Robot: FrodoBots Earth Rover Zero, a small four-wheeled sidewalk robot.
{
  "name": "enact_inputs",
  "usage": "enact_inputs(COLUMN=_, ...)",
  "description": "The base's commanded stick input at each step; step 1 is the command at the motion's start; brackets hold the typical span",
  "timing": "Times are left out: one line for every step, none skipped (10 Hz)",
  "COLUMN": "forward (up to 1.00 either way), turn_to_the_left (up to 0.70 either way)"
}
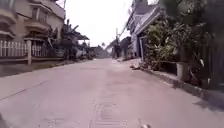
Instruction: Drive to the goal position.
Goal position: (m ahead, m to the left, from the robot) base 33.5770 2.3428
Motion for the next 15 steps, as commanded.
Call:
enact_inputs(forward=1.00, turn_to_the_left=0.02)
enact_inputs(forward=1.00, turn_to_the_left=0.02)
enact_inputs(forward=1.00, turn_to_the_left=0.02)
enact_inputs(forward=1.00, turn_to_the_left=0.02)
enact_inputs(forward=1.00, turn_to_the_left=0.02)
enact_inputs(forward=1.00, turn_to_the_left=0.02)
enact_inputs(forward=1.00, turn_to_the_left=0.02)
enact_inputs(forward=1.00, turn_to_the_left=0.02)
enact_inputs(forward=1.00, turn_to_the_left=0.02)
enact_inputs(forward=1.00, turn_to_the_left=0.02)
enact_inputs(forward=1.00, turn_to_the_left=0.02)
enact_inputs(forward=1.00, turn_to_the_left=0.04)
enact_inputs(forward=1.00, turn_to_the_left=0.06)
enact_inputs(forward=1.00, turn_to_the_left=0.03)
enact_inputs(forward=1.00, turn_to_the_left=0.02)
